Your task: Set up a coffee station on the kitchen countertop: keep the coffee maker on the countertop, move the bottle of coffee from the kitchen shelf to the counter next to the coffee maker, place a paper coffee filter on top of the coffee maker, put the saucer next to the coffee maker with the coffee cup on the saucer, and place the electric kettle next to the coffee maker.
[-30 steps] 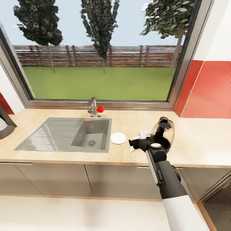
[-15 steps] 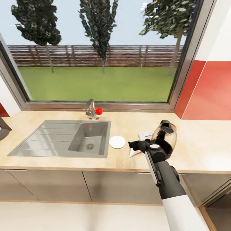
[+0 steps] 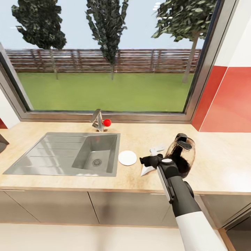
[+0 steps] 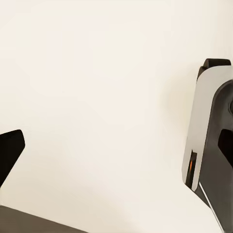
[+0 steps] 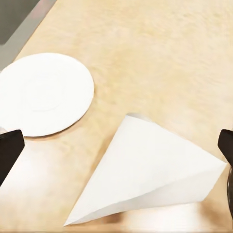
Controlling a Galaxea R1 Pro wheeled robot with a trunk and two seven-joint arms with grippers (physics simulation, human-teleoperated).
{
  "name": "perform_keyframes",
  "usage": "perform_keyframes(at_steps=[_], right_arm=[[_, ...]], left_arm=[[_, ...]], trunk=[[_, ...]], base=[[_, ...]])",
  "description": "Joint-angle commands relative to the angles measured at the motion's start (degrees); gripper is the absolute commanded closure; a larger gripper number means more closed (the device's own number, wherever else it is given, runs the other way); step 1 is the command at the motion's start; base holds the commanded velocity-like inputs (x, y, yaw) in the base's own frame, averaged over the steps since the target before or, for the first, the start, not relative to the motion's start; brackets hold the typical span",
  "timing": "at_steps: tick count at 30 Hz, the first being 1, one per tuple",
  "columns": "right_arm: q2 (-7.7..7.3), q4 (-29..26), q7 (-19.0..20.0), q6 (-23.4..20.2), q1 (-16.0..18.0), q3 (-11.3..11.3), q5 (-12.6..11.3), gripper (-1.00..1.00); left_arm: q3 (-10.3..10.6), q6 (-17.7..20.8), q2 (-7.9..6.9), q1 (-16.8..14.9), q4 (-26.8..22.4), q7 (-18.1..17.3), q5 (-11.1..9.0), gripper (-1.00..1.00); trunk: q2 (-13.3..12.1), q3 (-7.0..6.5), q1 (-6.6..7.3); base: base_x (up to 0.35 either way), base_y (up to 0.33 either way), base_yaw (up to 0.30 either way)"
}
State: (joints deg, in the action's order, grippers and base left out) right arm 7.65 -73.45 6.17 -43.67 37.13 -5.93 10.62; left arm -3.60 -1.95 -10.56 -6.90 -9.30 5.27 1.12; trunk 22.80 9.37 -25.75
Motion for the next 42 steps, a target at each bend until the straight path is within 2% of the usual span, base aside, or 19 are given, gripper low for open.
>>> perform_keyframes(at_steps=[1,13,19,42], right_arm=[[0.01,0.40,0.51,-0.26,0.05,0.04,0.62,-1.00],[-0.05,1.50,0.51,-0.27,0.05,0.12,0.64,-1.00],[-0.74,1.47,0.43,-0.20,0.05,0.13,0.63,-1.00],[-0.79,3.85,0.43,-0.21,0.05,0.10,0.65,-1.00]], left_arm=[[-0.35,-0.22,0.02,-0.04,0.12,0.01,0.11,-1.00],[-0.35,-0.25,0.02,-0.04,0.29,0.01,0.11,-1.00],[-0.35,-0.17,0.04,-0.04,0.33,0.01,0.11,-1.00],[-0.35,-0.23,0.11,-0.04,0.34,0.01,0.11,-1.00]], trunk=[[0.12,0.12,-0.03],[0.12,0.12,-0.03],[0.12,0.12,-0.03],[0.12,0.12,-0.03]], base=[[0.010,0.000,0.000],[0.002,0.000,0.000],[0.089,0.000,0.000],[0.050,0.000,0.000]])
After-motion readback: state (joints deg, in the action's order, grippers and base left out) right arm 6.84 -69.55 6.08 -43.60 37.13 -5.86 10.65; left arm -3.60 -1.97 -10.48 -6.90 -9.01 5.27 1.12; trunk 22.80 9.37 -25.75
